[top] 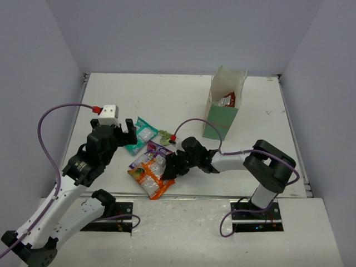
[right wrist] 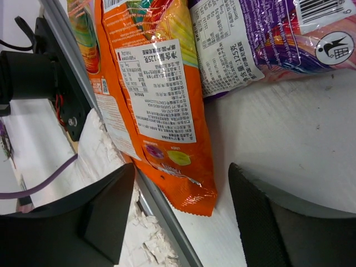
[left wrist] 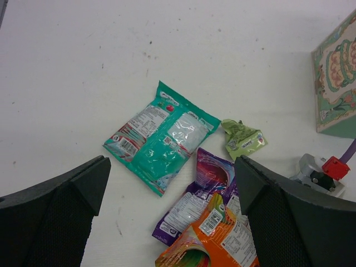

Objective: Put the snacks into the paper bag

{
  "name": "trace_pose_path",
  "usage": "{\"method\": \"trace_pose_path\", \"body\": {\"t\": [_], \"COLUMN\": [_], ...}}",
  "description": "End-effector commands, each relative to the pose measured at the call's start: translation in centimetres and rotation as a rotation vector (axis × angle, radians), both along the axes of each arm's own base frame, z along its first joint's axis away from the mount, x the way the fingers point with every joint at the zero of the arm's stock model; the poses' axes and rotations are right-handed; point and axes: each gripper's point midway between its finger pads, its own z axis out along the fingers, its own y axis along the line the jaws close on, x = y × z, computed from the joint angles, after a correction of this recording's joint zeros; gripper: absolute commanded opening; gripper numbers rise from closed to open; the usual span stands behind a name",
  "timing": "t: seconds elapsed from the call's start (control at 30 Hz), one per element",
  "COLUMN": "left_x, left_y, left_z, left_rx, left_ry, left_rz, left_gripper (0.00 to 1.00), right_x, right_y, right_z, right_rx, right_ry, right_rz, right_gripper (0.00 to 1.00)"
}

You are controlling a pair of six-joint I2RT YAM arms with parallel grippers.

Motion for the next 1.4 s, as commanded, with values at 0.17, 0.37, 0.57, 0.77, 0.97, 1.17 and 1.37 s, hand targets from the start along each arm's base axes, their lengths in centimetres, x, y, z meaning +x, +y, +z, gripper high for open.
{"method": "trace_pose_path", "body": {"t": [0.17, 0.37, 0.57, 0.77, 0.97, 1.17, 1.37], "left_x": [0.2, 0.2, 0.2, 0.1, 0.1, -0.1, -0.2], "left_y": [0.9, 1.0, 0.8, 0.7, 0.8, 0.9, 0.9], "left_z": [0.1, 0.2, 0.5, 0.6, 0.7, 1.1, 1.1], "left_rx": [0.042, 0.040, 0.029, 0.022, 0.019, 0.009, 0.009], "left_ry": [-0.013, -0.027, -0.041, -0.050, -0.054, -0.070, -0.069], "left_rz": [0.031, 0.031, 0.017, 0.009, 0.008, 0.010, 0.005], "left_gripper": [1.00, 1.00, 1.00, 1.00, 1.00, 1.00, 1.00], "right_x": [-0.4, -0.6, -0.5, 0.0, 1.4, 4.4, 8.0], "right_y": [1.3, 1.5, 1.1, 0.5, -0.4, -2.4, -6.0], "right_z": [0.6, 1.4, 5.2, 13.4, 21.4, 29.0, 34.4], "right_rx": [0.063, 0.085, 0.135, 0.224, 0.238, 0.278, 0.261], "right_ry": [0.011, 0.011, -0.075, -0.252, -0.430, -0.621, -0.752], "right_rz": [0.022, 0.044, 0.057, 0.076, 0.041, -0.130, -0.337], "right_gripper": [0.56, 0.08, 0.00, 0.00, 0.00, 0.00, 0.00]}}
